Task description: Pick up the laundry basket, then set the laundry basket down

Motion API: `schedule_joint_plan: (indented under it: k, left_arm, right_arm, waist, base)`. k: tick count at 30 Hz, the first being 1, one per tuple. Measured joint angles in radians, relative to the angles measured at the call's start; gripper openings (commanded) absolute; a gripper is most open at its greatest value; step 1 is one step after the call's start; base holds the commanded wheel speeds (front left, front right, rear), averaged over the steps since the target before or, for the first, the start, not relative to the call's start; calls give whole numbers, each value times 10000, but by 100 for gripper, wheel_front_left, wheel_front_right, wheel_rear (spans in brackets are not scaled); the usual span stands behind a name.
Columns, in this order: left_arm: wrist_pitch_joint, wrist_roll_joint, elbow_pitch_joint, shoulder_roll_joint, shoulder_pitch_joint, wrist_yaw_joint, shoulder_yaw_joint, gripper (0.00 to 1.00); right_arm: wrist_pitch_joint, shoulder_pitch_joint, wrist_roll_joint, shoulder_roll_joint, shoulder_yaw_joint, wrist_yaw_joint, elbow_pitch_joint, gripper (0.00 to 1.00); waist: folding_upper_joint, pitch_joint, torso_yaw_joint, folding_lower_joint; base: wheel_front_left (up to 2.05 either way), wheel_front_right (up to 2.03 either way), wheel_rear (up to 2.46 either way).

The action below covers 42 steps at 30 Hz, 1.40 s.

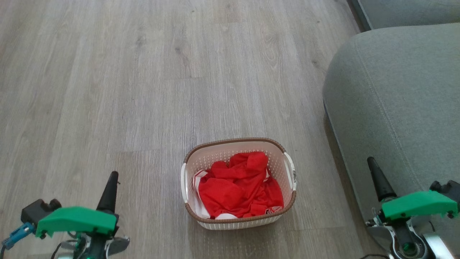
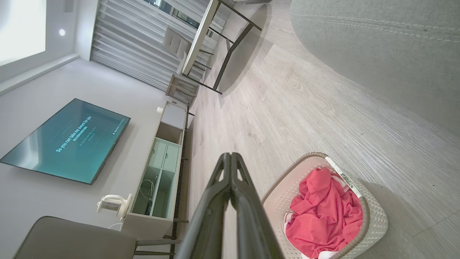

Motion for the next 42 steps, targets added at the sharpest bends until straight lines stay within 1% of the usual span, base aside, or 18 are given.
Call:
schedule_joint_plan:
  k: [6,11,16,20,24,31,39,42]
  left_arm:
    - [88,-548,61,-33,-202,-50,194,0]
    - [100,-1101,219,-63,-297,-132,242,0]
    - [186,-1655,290,-100,-355,-150,314,0]
    - [207,-2079,336,-127,-395,-230,477,0]
    - [272,-2516,410,-150,-552,-314,548,0]
    - [324,-3287,560,-226,-619,-326,639,0]
    - [408,-4149,650,-311,-858,-497,878,0]
    - [439,-4280,671,-320,-872,-497,888,0]
  right_arm:
    - [-119,-101,771,-79,196,-2,10,0]
    - [-176,-213,1553,-341,309,-2,13,0]
    - [-330,-215,2328,-430,529,-2,15,0]
    - [-430,-223,2955,-654,631,-2,19,0]
    - [-506,-255,3578,-732,784,-2,27,0]
    - [-614,-431,4661,-1011,999,-2,38,0]
    - [-802,-466,5910,-1304,1281,-2,44,0]
    - [-894,-522,6146,-1346,1363,-2,44,0]
  waist:
    - [0,-10,-7,0]
    - [0,-21,-14,0]
    - [0,-31,-21,0]
    - [0,-38,-26,0]
    - [0,-46,-32,0]
    - [0,-60,-41,0]
    - [0,-76,-53,0]
    - [0,-77,-53,0]
  base:
    - [0,0,0]
    - [0,0,0]
    - [0,0,0]
    - [0,0,0]
    - [0,0,0]
    - [0,0,0]
    - [0,0,0]
    - [0,0,0]
